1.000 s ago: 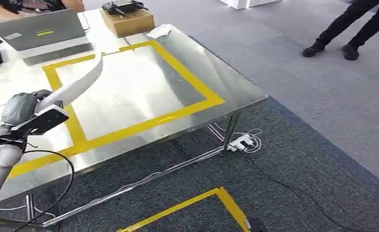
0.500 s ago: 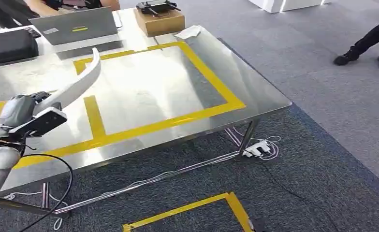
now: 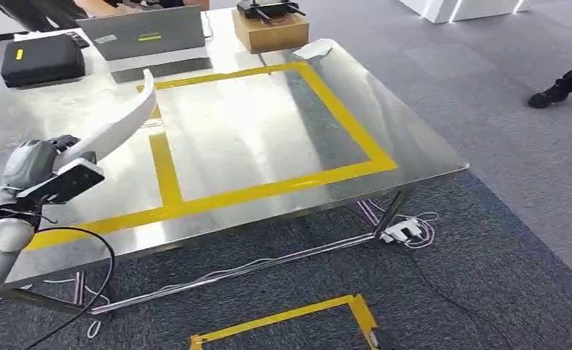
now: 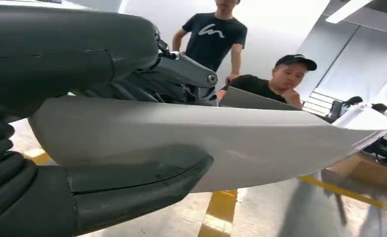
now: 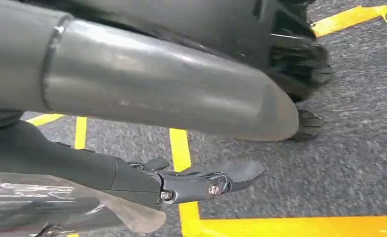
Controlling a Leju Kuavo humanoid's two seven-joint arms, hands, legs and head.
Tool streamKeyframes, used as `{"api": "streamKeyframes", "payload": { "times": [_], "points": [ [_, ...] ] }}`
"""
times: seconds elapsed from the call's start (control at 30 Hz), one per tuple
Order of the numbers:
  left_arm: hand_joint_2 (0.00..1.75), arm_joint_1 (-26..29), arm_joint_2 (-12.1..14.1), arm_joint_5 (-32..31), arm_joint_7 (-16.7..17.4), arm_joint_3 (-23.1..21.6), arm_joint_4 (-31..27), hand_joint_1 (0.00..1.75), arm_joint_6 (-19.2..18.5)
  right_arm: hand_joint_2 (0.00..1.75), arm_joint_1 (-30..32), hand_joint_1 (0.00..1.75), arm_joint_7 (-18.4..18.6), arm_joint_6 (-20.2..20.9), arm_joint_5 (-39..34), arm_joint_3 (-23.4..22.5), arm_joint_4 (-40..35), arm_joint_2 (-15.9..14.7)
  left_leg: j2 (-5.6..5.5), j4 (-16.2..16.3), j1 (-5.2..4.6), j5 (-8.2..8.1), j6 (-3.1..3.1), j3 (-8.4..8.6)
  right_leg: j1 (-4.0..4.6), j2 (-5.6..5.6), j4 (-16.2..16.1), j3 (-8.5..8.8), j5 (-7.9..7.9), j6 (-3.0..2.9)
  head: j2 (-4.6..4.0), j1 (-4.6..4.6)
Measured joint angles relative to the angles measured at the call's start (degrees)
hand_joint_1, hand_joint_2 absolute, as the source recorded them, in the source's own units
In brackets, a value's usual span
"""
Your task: Take the parts from the cabinet and place them on the table.
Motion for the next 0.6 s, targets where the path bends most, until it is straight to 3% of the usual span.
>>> {"api": "streamKeyframes", "payload": {
  "times": [0.03,0.07,0.17,0.4,0.57,0.6],
  "points": [
    [1.75,0.0,0.0,0.0,0.0,0.0,0.0,1.75,0.0,0.00,0.0,0.00,0.0,0.1,0.0,0.0,0.0,0.0,-0.07,-0.2,0.10,0.23,-0.29,-0.07,0.05,-0.06,0.2,-0.11,0.16,-0.20,0.00,-0.02],
    [1.75,0.1,0.0,0.0,0.0,0.0,0.0,1.75,0.0,0.00,0.1,0.00,0.0,0.3,0.0,0.0,0.0,0.0,-0.08,0.1,0.06,0.17,0.28,-0.07,0.02,-0.08,0.1,-0.11,0.34,-0.08,0.00,0.04],
    [1.75,-0.1,0.0,0.0,0.0,0.0,0.0,1.75,0.0,0.00,0.1,0.00,0.0,0.6,0.1,0.0,0.0,-0.1,-0.03,-0.4,0.17,0.25,0.34,0.17,0.21,0.07,0.1,-0.10,0.32,-0.21,0.00,-0.04],
    [1.75,-1.0,0.0,0.1,0.0,0.0,0.0,1.75,-0.3,0.00,0.0,0.00,-0.3,0.8,0.6,0.0,0.0,-0.1,-0.02,-0.9,0.28,0.50,-0.39,0.37,0.37,0.02,0.2,-0.10,0.24,-0.86,0.00,-0.02],
    [1.75,-1.4,0.0,0.1,0.0,0.0,0.0,1.75,-0.3,0.00,-0.1,0.00,-0.3,0.8,0.9,0.0,0.0,-0.1,-0.03,-0.7,-0.07,0.38,0.51,0.32,-0.03,-0.10,-0.4,0.19,0.62,-0.25,0.00,-0.09],
    [1.75,-1.5,0.0,0.1,0.0,0.0,-0.1,1.75,-0.3,0.00,-0.1,0.00,-0.3,0.8,0.9,0.0,0.0,-0.1,-0.02,-2.2,0.18,1.01,0.71,1.21,0.38,-0.09,-0.8,0.54,0.60,0.03,0.00,0.00]
  ]
}}
